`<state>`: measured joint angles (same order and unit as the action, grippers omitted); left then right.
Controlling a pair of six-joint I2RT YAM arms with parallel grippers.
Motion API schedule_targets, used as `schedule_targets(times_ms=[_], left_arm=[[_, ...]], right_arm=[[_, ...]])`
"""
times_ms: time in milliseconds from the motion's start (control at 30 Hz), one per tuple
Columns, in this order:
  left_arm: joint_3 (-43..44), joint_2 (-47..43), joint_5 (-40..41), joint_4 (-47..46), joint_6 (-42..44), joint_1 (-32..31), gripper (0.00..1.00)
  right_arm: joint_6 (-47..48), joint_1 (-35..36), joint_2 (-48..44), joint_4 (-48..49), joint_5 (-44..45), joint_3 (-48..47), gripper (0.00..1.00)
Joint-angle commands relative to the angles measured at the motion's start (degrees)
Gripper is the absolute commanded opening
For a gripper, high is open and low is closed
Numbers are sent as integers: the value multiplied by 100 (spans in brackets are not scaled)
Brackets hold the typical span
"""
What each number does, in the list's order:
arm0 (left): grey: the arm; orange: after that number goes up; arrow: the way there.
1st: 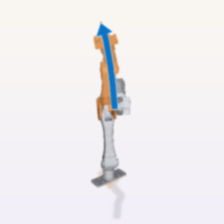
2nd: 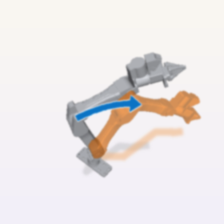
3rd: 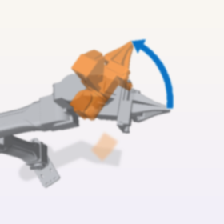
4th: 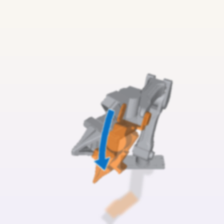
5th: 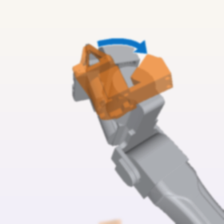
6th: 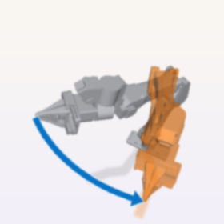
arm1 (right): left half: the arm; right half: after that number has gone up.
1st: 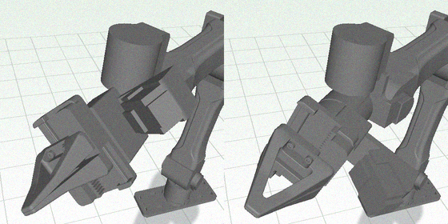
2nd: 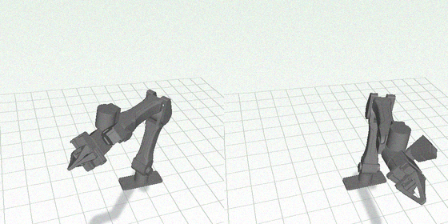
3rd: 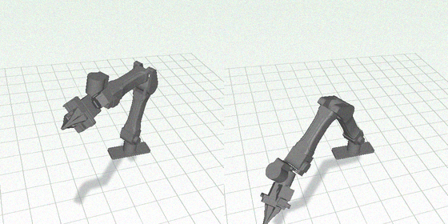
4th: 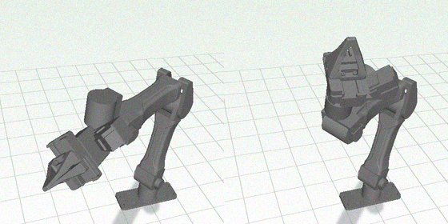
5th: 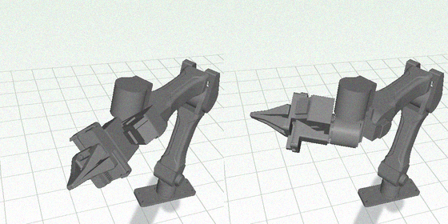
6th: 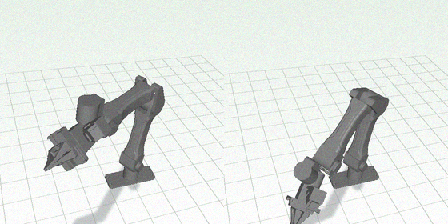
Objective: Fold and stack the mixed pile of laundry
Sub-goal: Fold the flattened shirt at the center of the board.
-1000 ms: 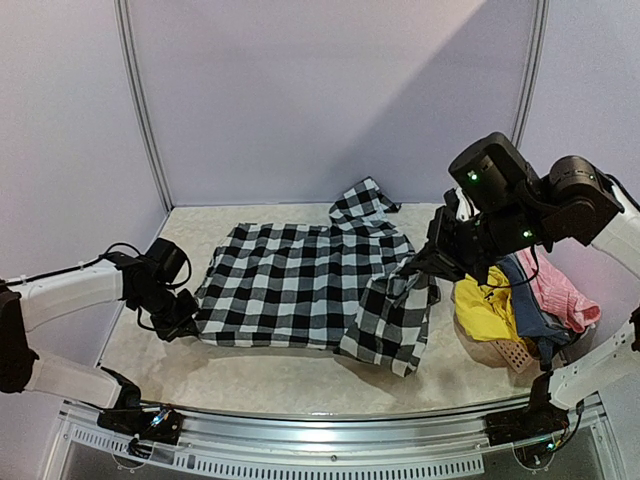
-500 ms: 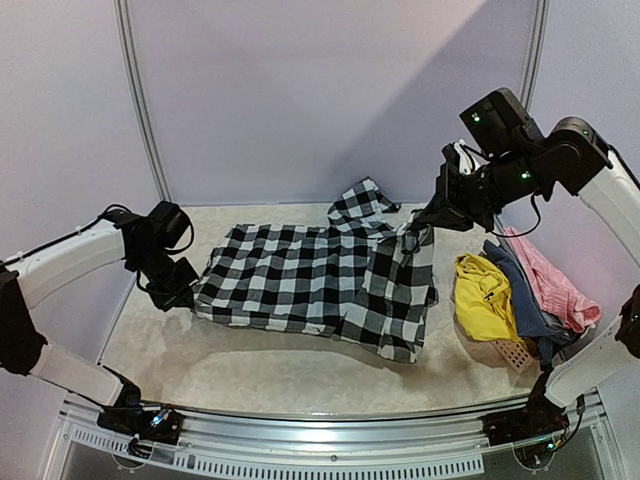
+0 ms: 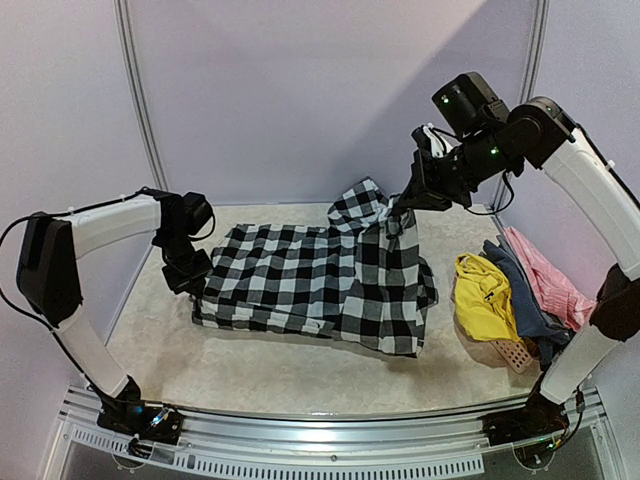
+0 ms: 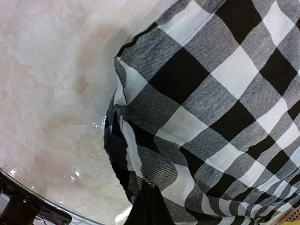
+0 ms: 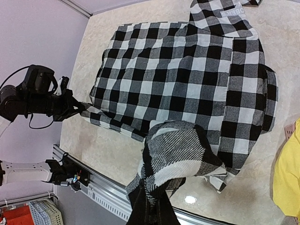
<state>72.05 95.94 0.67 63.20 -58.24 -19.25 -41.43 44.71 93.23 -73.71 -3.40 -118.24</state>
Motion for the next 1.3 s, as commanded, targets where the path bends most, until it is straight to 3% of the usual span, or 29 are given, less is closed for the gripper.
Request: schedule_targets(times_ms=[0,333,500,800,1267], left_arm=[[173,196,118,226,146,104,0],[547,372,217,296,-45,193,0],[836,478,307,370,-152,214,0],[1153,646,351,433,-223,306,0],[1676,1077,285,4,-57,468,0]], right_arm=[[304,-120,236,-109,-124,-288,0],[748,-1093,818,-349,-1345,-948,0],[982,-1370,1179,-530,-1429,-1670,0],[1458,-1751,1438,37,-2165,-2037,0],[1746,-2068,1733,468,-1339,-2302,0]])
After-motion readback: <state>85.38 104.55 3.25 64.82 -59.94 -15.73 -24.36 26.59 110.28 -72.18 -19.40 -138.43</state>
